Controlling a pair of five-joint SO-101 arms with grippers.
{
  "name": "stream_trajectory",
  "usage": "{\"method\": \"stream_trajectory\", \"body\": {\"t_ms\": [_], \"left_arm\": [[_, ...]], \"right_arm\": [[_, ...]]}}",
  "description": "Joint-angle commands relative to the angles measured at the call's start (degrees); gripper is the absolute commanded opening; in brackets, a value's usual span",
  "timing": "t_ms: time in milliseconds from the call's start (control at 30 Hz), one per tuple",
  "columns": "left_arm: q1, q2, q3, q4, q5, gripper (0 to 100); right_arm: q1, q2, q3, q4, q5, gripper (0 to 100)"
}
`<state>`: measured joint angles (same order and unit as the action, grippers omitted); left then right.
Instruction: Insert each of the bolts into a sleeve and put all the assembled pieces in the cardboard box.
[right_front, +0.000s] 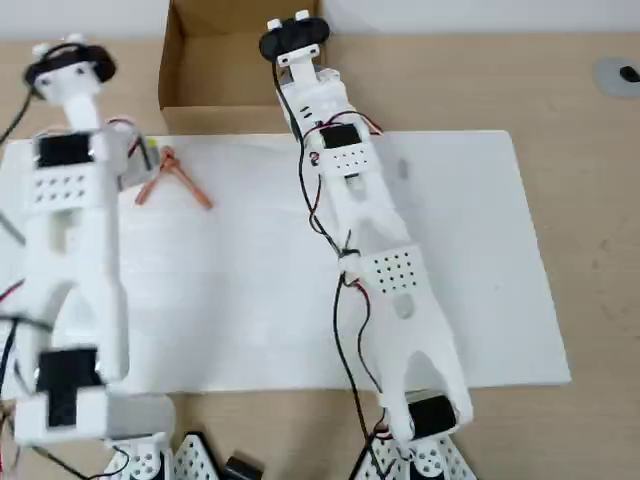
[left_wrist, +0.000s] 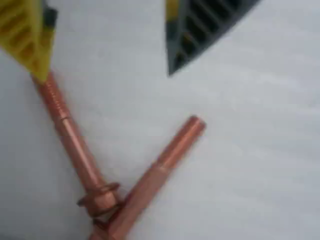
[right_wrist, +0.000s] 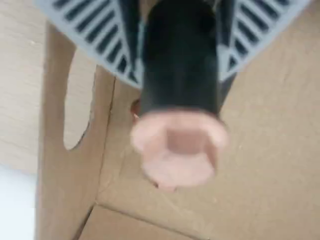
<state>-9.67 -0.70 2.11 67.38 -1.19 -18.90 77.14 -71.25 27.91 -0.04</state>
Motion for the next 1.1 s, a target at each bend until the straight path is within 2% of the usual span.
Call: {"method": "stream_trajectory", "body": {"t_ms": [0,167,367,500,633,800,900,1000,1067], "left_arm": [[4.3,6.6,-9.4,-0.7,0.9,17],[6.7,15.6,-16.5,-0.8,2.8,17],[2.7,22.9,-22.1,-0.5,6.8,17],[2.0,24.3,-22.3,-0.4,6.9,17],[2.5,24.6,-25.1,4.6,7.4,17],[2.1,24.9,-28.3,8.9,11.3,17],[2.1,24.9,-28.8,10.5,10.5,17],[1.1,24.9,-29.7,12.0,6.9,17],[0.3,24.9,-29.5,13.0,8.5,17]], "right_arm": [[0.8,1.0,-9.2,4.0,0.3,12.8],[0.9,2.9,-14.8,8.9,0.3,13.3],[0.9,2.9,-18.9,15.0,0.4,13.4],[0.9,3.0,-22.8,19.6,0.4,13.4],[1.0,1.8,-24.5,23.2,0.4,13.4],[2.1,-5.0,-24.5,32.3,0.4,13.4],[3.0,-10.1,-24.5,37.9,0.4,13.4],[4.4,-15.7,-24.5,43.4,0.5,13.4],[5.2,-19.6,-24.5,47.4,0.5,13.4]]}}
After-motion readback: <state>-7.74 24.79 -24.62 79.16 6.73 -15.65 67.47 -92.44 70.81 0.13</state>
